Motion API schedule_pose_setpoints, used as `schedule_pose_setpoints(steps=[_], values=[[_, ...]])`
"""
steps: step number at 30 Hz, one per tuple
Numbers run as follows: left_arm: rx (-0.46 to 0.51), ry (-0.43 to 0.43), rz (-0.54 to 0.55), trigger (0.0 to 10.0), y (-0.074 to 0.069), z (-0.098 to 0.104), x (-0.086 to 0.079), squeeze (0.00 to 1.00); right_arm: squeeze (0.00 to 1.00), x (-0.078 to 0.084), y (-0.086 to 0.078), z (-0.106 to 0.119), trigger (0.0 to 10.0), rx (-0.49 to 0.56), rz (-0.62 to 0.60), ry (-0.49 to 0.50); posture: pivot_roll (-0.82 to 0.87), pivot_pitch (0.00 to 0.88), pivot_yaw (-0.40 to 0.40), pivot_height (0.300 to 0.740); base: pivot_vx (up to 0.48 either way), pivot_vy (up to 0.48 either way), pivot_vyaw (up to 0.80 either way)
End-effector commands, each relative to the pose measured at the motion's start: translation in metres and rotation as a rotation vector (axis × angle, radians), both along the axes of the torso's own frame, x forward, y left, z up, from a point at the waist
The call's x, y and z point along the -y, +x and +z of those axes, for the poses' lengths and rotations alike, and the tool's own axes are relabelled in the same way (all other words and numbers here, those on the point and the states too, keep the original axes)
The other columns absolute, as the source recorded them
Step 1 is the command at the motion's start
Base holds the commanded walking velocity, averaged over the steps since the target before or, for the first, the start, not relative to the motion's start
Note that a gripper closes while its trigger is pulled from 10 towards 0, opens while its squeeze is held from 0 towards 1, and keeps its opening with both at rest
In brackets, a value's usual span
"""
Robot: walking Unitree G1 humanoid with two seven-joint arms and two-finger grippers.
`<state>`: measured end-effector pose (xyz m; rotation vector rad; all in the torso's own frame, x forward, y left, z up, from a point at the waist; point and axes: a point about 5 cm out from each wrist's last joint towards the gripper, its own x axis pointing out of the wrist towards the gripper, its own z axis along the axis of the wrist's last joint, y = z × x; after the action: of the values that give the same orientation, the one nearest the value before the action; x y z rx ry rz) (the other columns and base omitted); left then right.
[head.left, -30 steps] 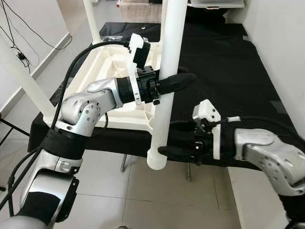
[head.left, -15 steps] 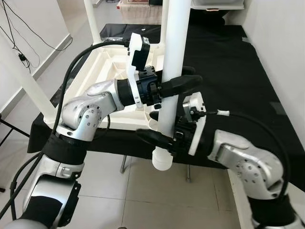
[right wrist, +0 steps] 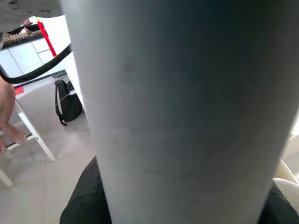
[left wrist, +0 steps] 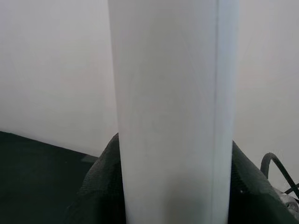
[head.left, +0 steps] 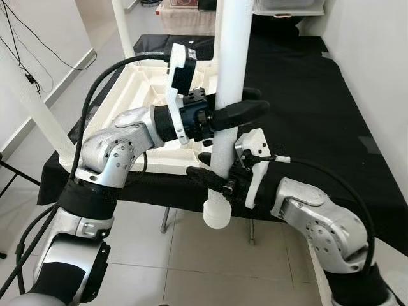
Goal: Building children table
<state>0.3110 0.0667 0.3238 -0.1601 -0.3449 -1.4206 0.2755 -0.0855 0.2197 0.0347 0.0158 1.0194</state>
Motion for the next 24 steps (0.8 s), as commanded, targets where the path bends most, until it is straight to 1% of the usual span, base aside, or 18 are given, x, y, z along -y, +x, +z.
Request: schedule_pose_setpoints(steps=[1,11,12,15,16,17,20,22,23,24], values=[[0.033,-0.047,0.003,0.0,-0.001,0.009,0.000,0.00,0.00,-0.017,-0.006,-0.003,0.0,0.001,0.067,0.018,0.03,0.108,-0.004,0.740,0.000,0.000,0.00],[0.044,-0.063,0.041,0.0,0.003,0.013,-0.003,0.00,0.00,-0.021,-0.005,-0.005,0.0,0.027,0.050,-0.016,0.03,0.108,-0.003,0.740,0.000,0.000,0.00],[0.033,-0.071,0.040,10.0,0.004,0.015,-0.005,1.00,0.00,-0.021,-0.003,-0.006,0.0,0.031,0.031,-0.022,0.03,0.107,-0.004,0.740,0.000,0.000,0.00],[0.022,-0.159,0.076,10.0,0.007,0.030,-0.019,1.00,0.00,-0.015,0.007,-0.004,0.0,0.036,-0.046,-0.008,0.03,0.108,-0.003,0.740,0.000,0.000,0.00],[0.022,-0.159,0.076,10.0,0.007,0.030,-0.019,1.00,0.00,-0.015,0.007,-0.004,0.0,0.036,-0.046,-0.008,0.03,0.108,-0.003,0.740,0.000,0.000,0.00],[0.024,-0.183,0.094,10.0,0.008,0.034,-0.025,1.00,0.00,-0.013,0.009,-0.003,0.0,0.038,-0.065,-0.001,0.03,0.109,-0.003,0.740,0.000,0.000,0.00],[0.024,-0.195,0.105,10.0,0.009,0.037,-0.028,1.00,0.00,-0.012,0.010,-0.003,0.0,0.041,-0.075,0.002,0.03,0.109,-0.003,0.740,0.000,0.000,0.00],[0.038,-0.292,0.153,10.0,0.008,0.056,-0.053,1.00,0.00,-0.001,0.018,0.005,0.0,0.053,-0.133,0.039,0.03,0.109,-0.002,0.740,0.000,0.000,0.00],[0.038,-0.292,0.153,10.0,0.008,0.056,-0.053,1.00,0.00,-0.001,0.018,0.005,0.0,0.053,-0.133,0.039,0.03,0.109,-0.002,0.740,0.000,0.000,0.00],[0.043,-0.333,0.164,10.0,0.005,0.064,-0.063,1.00,0.00,0.004,0.021,0.009,0.0,0.059,-0.155,0.058,0.04,0.111,-0.003,0.740,0.000,0.000,0.00]])
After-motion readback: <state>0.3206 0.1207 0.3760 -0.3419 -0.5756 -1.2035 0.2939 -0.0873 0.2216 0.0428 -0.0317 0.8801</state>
